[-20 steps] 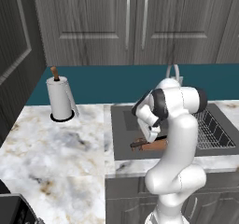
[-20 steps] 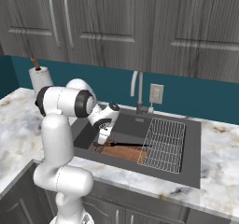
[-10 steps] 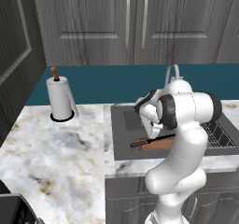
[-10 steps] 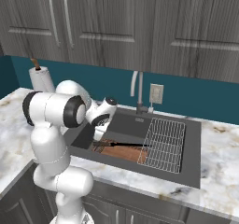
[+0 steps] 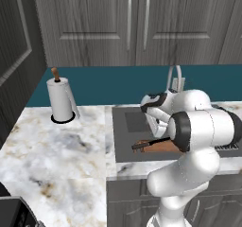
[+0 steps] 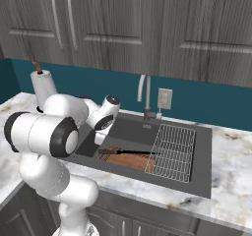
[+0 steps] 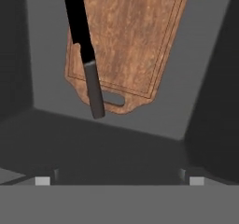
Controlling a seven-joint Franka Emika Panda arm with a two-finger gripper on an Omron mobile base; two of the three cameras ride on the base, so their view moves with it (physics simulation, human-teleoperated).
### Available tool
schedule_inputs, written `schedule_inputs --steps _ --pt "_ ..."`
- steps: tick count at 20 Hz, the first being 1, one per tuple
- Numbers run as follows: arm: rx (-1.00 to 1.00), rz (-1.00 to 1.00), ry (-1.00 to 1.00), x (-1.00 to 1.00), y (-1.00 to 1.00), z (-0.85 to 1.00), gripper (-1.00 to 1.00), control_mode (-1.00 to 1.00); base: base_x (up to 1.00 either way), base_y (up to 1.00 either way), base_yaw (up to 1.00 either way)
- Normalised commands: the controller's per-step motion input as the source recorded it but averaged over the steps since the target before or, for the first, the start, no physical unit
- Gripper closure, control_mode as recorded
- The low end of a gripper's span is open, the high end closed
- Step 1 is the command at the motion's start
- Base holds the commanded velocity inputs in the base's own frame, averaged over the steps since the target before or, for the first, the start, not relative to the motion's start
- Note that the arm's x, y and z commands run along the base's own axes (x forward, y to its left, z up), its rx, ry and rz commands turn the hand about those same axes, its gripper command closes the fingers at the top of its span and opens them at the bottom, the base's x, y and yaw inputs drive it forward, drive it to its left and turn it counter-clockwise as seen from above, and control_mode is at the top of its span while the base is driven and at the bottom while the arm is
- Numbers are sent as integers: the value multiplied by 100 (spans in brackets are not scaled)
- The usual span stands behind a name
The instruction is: Move the cutting board and knife to the sink. Then move spray from the cabinet to the counter.
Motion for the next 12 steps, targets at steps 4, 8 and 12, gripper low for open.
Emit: schedule_inputs --steps 4,8,12 --pt "0 0 -5 -46 0 45 -100 -100 0 0 0" --pt "-3 0 -16 -53 0 27 -100 -100 0 0 0" --pt "-5 2 -24 -59 0 28 -100 -100 0 0 0"
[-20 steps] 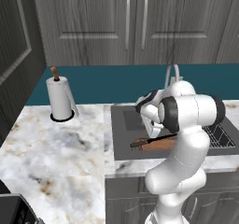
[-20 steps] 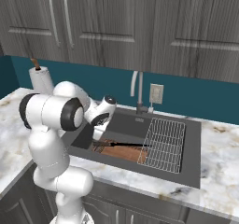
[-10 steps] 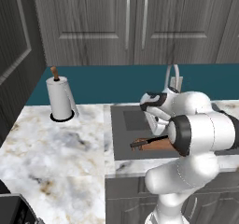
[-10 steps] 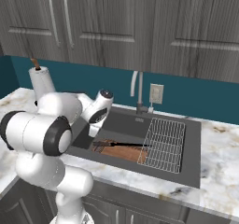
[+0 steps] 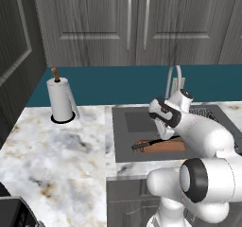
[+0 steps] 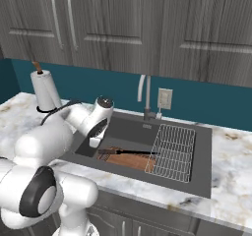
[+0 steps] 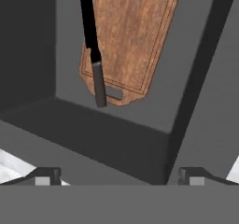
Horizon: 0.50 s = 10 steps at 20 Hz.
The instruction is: Move the cutting board and knife to the sink. Then move spray from the cabinet to the counter.
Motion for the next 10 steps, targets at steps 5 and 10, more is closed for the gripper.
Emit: schedule_inputs --steps 5,10 --pt "-9 8 -20 -56 0 38 -100 -100 0 0 0" --pt "-17 12 -6 -53 0 49 -100 -100 0 0 0"
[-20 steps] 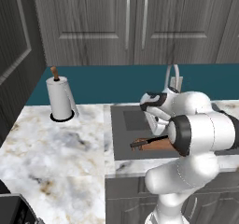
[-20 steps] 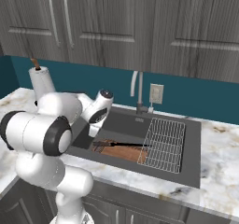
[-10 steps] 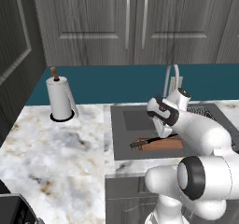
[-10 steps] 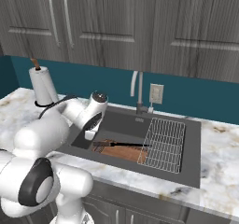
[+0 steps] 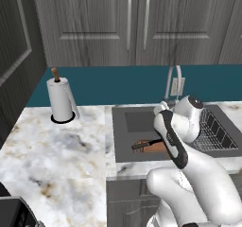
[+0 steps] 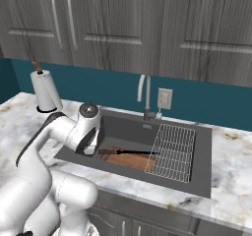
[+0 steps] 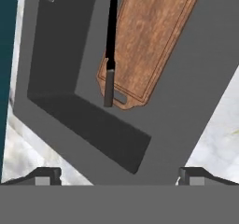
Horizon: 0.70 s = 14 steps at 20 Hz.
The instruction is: Move the cutting board and knife to the sink. Then move spray from the cabinet to the counter.
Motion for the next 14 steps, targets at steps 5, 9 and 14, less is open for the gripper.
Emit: schedule_inputs --steps 5,9,14 --pt "-18 17 -1 -55 0 54 -100 -100 0 0 0" --pt "-23 24 -1 -56 0 52 -100 -100 0 0 0" --pt "-21 33 -4 -56 -3 47 -100 -100 0 0 0"
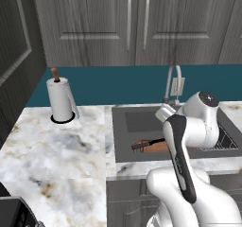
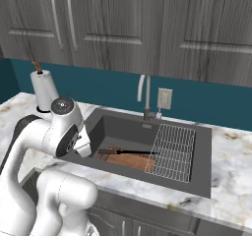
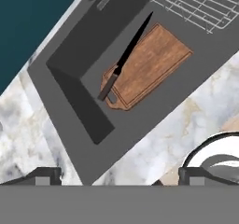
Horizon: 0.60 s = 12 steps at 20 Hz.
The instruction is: Move the cutting board and knife to the sink. Then move spray from the cabinet to the counter.
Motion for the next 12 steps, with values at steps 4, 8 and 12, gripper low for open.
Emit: schedule_inputs --steps 4,8,12 --pt "-23 39 0 -52 0 50 -100 -100 0 0 0" --pt "-25 40 0 -52 -1 47 -100 -100 0 0 0" --pt "-23 34 -8 -63 -3 32 -100 -100 0 0 0"
